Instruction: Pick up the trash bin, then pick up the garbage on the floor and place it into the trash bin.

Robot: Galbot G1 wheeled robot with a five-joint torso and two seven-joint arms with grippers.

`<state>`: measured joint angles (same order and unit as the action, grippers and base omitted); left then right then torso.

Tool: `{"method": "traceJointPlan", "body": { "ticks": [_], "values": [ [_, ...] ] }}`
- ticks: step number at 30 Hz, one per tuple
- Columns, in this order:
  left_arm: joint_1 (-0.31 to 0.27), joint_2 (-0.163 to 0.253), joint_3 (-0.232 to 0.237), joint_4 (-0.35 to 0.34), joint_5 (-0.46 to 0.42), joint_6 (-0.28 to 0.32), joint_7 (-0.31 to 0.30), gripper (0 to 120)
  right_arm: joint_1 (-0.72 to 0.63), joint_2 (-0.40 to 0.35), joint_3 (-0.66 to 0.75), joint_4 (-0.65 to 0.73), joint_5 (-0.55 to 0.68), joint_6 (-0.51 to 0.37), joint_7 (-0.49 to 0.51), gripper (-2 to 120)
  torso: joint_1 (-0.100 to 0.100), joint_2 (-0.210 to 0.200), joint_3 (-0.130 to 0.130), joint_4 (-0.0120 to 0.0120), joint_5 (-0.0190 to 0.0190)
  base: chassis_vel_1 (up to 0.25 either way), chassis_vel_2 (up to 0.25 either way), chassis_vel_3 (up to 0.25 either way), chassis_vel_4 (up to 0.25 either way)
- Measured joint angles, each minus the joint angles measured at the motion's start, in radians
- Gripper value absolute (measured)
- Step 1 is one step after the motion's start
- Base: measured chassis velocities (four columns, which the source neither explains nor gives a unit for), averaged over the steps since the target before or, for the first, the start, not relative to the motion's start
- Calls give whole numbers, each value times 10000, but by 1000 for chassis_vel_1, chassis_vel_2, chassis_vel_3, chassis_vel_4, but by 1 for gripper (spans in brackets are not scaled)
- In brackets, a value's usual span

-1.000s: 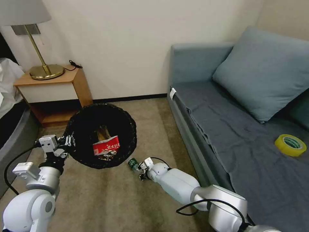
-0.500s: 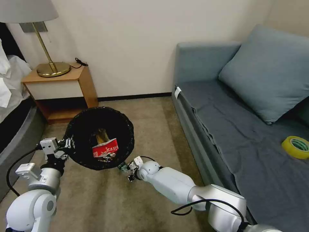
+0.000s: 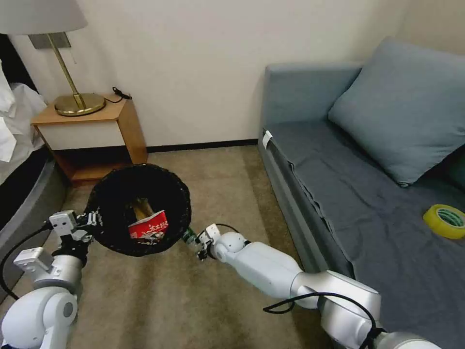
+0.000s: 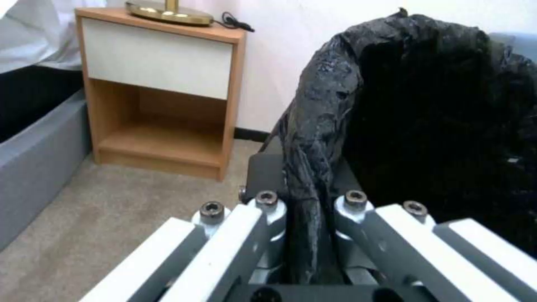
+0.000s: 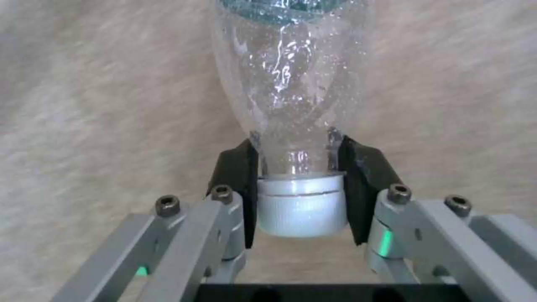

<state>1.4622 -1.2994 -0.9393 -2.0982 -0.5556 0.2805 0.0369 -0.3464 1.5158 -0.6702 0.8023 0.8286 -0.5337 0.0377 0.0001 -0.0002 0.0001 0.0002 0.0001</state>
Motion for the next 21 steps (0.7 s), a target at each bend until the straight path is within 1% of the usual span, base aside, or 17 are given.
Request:
{"method": "traceJointPlan", "body": {
  "ticks": [2,5,9,11,13,19,21],
  "values": [
    [8,55,-78,40,-69,9,3,4,123,-312,142,266,-114,20,135,28,0,0,0,-3,0,0,0,0,0],
    [21,70,-121,70,-114,17,8,4,150,-495,351,473,-135,23,265,28,0,1,0,-4,1,0,0,0,0],
    [46,111,-198,266,-155,24,22,4,238,-1149,1074,1456,-143,54,722,28,-1,2,0,-3,0,0,0,0,0],
    [49,113,-202,288,-156,24,23,4,251,-1203,1120,1546,-143,66,762,28,0,2,0,-3,0,0,0,0,0],
    [66,137,-212,445,-158,21,51,4,423,-1539,1416,2179,-160,156,960,28,0,2,-1,-3,0,0,0,0,0],
    [65,220,-221,596,-158,2,67,4,746,-1786,1786,2791,-162,240,1152,28,-1,1,-1,-3,0,0,0,0,0],
    [51,264,-228,848,-32,-99,77,4,991,-1998,2143,3580,-139,377,1250,28,0,2,-1,-2,-1,0,0,0,0]
  ]
}}
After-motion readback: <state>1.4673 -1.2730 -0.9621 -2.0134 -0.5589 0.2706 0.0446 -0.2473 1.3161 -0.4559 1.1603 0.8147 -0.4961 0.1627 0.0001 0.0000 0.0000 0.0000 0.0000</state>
